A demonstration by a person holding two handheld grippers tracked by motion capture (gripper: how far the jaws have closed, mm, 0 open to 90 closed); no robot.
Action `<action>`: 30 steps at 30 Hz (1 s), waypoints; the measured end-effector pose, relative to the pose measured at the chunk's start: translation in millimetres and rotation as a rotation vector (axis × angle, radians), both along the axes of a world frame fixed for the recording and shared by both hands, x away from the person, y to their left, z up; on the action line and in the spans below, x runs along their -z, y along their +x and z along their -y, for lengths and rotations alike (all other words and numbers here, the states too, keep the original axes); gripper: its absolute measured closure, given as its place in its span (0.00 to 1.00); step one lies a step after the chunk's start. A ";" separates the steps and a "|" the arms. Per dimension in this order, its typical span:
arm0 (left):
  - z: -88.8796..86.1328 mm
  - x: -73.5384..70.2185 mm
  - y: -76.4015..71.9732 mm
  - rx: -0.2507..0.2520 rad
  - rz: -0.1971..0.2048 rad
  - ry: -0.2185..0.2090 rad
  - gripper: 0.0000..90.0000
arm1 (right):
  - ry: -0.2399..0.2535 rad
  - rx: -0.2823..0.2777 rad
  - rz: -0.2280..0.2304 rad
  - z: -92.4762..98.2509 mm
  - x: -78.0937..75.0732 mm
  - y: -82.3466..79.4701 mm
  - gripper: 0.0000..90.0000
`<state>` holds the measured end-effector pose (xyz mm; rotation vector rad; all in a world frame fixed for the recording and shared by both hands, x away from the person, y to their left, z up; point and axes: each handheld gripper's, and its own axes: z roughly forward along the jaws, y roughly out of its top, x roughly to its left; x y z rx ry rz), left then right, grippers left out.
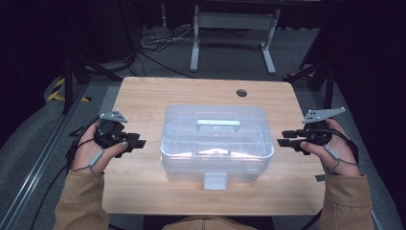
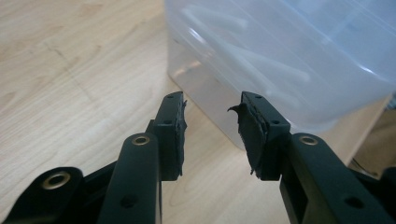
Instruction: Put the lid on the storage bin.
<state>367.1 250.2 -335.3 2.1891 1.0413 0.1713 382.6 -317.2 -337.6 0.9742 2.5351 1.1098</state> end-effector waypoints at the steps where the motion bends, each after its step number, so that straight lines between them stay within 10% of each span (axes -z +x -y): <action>1: -2.7 3.2 2.5 -0.018 0.015 -0.003 0.65 | 0.020 0.054 0.037 6.2 1.2 4.3 0.63; 11: -16.7 23.4 17.3 -0.100 0.081 -0.021 0.57 | 0.042 0.142 0.143 31.4 20.8 27.2 0.52; 30: -23.6 66.0 41.1 -0.108 0.134 0.008 0.49 | 0.035 0.220 0.138 52.5 71.5 54.0 0.46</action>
